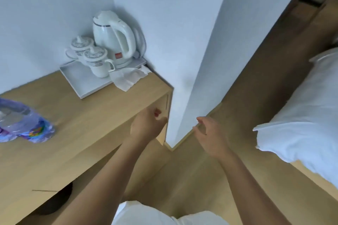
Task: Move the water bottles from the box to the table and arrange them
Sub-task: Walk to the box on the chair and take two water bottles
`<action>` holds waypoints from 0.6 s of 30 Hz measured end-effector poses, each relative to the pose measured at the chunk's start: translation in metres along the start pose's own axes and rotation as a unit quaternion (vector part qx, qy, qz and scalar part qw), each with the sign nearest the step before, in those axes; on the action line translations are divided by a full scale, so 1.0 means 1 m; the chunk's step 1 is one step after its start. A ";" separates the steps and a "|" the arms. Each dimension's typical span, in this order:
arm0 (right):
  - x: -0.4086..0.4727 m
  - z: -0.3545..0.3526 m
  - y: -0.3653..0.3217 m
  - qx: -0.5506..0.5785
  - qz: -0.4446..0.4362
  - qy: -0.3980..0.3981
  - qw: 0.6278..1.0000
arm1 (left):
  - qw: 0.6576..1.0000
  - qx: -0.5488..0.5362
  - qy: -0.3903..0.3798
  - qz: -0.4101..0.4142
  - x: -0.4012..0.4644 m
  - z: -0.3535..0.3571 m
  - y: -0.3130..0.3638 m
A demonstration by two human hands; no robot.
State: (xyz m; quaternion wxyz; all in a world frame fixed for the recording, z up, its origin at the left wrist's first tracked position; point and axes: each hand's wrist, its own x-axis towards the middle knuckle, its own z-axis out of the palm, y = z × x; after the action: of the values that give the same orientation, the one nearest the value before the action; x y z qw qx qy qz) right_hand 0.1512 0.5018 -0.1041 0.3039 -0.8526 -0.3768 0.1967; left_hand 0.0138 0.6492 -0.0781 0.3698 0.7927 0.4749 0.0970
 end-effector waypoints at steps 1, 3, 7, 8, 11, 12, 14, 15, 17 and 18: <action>-0.003 -0.022 0.020 -0.023 0.016 0.013 1.000 | 1.000 0.015 -0.016 0.021 0.002 0.019 0.021; -0.010 -0.059 0.054 -0.062 0.055 0.039 0.996 | 0.997 0.044 -0.040 0.055 0.005 0.051 0.058; -0.022 -0.121 0.108 -0.107 0.128 0.066 0.984 | 0.982 0.105 -0.078 0.138 0.010 0.109 0.127; -0.022 -0.133 0.121 -0.108 0.144 0.070 0.981 | 0.978 0.114 -0.089 0.153 0.013 0.122 0.144; -0.015 -0.164 0.154 -0.100 0.180 0.086 0.975 | 0.960 0.152 -0.121 0.200 0.027 0.156 0.187; -0.011 -0.171 0.161 -0.096 0.186 0.089 0.974 | 0.955 0.158 -0.130 0.214 0.032 0.165 0.198; 0.003 -0.187 0.177 -0.089 0.198 0.098 0.971 | 0.944 0.169 -0.142 0.243 0.050 0.184 0.224; 0.013 -0.194 0.185 -0.088 0.204 0.102 0.970 | 0.939 0.176 -0.146 0.258 0.061 0.194 0.237; 0.036 -0.210 0.198 -0.085 0.211 0.113 0.967 | 0.929 0.184 -0.153 0.281 0.085 0.211 0.263; 0.050 -0.218 0.205 -0.085 0.213 0.124 0.965 | 0.925 0.185 -0.156 0.292 0.099 0.221 0.277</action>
State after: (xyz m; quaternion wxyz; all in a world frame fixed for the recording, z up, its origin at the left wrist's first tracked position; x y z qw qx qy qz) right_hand 0.4137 0.3503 -0.0848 0.2260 -0.9535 -0.1612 0.1174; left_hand 0.3669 0.5455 -0.0659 0.2410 0.9557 0.1683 -0.0137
